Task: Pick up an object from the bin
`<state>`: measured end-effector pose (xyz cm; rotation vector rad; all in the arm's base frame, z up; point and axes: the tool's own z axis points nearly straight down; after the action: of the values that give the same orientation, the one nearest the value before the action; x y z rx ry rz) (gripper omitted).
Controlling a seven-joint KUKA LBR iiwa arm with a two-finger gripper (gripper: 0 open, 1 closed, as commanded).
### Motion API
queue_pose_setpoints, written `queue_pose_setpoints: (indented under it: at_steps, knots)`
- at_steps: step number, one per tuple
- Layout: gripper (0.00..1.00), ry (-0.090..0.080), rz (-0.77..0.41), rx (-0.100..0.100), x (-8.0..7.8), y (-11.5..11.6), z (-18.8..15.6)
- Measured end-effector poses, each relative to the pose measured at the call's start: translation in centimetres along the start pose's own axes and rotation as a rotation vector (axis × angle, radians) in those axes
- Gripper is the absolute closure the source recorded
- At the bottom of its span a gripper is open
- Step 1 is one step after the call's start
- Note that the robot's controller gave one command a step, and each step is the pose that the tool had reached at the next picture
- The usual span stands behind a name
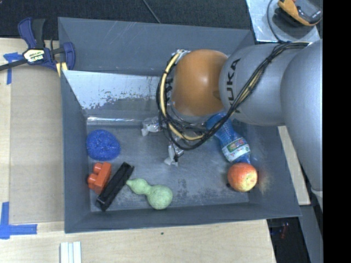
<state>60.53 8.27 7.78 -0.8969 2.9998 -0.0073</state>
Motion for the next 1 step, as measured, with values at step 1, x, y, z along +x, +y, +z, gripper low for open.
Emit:
queue_pose_setpoints:
  at_steps: [1]
  knots:
    - [0.0,-0.001,-0.078,-0.002,-0.47,2.53,0.61]
